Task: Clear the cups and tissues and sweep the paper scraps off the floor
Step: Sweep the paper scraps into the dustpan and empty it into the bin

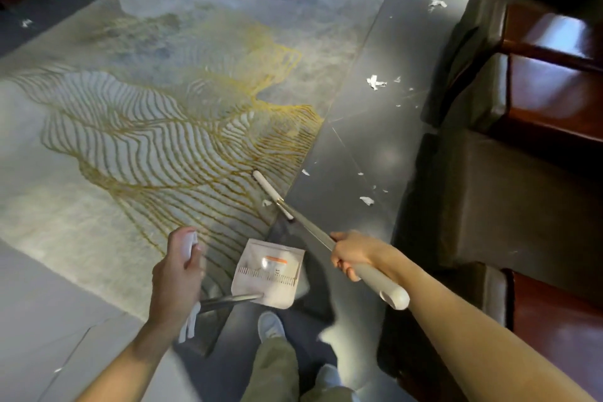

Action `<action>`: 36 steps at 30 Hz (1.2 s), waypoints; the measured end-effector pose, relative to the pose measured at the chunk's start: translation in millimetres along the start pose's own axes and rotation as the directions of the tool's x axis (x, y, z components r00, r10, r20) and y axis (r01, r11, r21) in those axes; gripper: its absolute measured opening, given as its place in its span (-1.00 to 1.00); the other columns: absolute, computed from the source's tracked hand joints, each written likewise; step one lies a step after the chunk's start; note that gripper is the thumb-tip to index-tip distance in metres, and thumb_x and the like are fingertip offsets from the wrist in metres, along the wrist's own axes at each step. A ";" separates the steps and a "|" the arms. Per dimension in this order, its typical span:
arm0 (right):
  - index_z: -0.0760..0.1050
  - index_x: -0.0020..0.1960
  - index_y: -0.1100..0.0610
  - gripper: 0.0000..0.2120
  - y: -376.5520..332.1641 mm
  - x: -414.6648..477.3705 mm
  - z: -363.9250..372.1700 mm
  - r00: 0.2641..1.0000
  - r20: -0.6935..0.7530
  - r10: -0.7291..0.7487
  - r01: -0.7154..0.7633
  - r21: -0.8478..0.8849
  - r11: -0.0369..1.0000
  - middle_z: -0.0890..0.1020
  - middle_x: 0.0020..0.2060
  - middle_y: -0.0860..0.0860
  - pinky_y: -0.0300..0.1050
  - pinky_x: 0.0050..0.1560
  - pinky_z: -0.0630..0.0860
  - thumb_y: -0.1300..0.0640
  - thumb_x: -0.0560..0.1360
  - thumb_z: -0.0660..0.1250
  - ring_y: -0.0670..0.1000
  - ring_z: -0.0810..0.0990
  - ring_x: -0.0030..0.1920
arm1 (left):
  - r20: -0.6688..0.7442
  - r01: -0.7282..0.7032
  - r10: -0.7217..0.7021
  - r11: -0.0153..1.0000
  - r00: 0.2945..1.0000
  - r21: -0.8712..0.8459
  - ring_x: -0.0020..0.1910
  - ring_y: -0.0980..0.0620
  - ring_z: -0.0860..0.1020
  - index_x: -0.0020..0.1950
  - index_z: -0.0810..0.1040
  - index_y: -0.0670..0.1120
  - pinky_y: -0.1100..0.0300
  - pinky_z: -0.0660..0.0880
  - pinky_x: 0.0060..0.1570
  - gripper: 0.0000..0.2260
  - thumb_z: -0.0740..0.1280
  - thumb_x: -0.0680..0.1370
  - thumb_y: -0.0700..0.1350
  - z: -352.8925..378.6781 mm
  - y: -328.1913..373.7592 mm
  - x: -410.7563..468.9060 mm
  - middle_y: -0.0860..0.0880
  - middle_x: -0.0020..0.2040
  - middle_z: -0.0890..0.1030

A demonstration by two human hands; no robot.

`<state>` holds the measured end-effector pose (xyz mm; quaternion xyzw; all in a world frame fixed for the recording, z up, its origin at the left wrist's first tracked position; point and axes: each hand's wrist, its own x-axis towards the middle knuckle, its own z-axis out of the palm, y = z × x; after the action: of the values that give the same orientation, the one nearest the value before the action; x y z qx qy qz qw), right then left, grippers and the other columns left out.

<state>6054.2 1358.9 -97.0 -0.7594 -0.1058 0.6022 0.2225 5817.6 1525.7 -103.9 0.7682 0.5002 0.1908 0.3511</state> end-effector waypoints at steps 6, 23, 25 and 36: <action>0.50 0.19 0.19 -0.59 -69.1 51.6 -7.5 0.993 -0.093 -0.065 0.041 -0.243 0.969 0.55 -0.39 0.08 -0.09 -0.29 0.54 0.33 0.35 0.19 0.01 0.51 -0.46 | 0.003 0.029 -0.029 1.000 1.000 -0.006 -0.18 -0.34 0.55 0.15 0.38 0.06 -0.08 0.50 -0.13 -0.84 0.21 0.59 -0.15 -21.4 -10.2 76.0 -0.19 -0.11 0.57; 0.44 0.30 0.27 -0.60 -151.3 107.6 3.9 0.984 0.177 0.030 0.046 -0.407 0.912 0.44 -0.38 -0.07 -0.34 -0.40 0.46 0.26 0.46 0.23 -0.12 0.51 -0.39 | 0.074 0.040 -0.050 0.992 0.996 0.119 -0.08 -0.26 0.56 0.20 0.41 0.00 0.11 0.33 -0.20 -0.80 0.22 0.59 -0.16 7.7 -12.5 241.7 -0.19 -0.09 0.58; 0.28 0.44 0.30 -0.47 -155.2 98.5 -18.5 0.959 0.254 0.125 -0.033 -0.337 0.941 0.37 -0.50 -0.03 -0.38 -0.57 0.32 0.33 0.46 0.19 -0.14 0.35 -0.55 | 0.068 0.056 -0.063 0.992 0.996 0.110 -0.08 -0.23 0.55 0.20 0.41 0.01 0.11 0.35 -0.18 -0.81 0.22 0.59 -0.15 8.0 -8.5 241.5 -0.17 -0.07 0.57; 0.35 0.38 0.19 -0.49 -149.1 70.1 -132.3 0.981 0.145 0.129 -0.125 -0.039 0.991 0.31 -0.53 0.05 -0.31 -0.60 0.28 0.44 0.45 0.14 -0.08 0.27 -0.57 | 0.161 -0.013 0.000 0.996 0.987 0.083 -0.51 -0.07 0.45 0.07 0.37 0.17 0.06 0.42 -0.45 -0.84 0.22 0.60 -0.11 33.4 54.3 225.4 -0.10 -0.40 0.50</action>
<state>6215.1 1492.2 -65.2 -0.7212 -0.0822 0.6681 0.1636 5969.8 1703.7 -100.1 0.7969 0.4751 0.1082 0.3572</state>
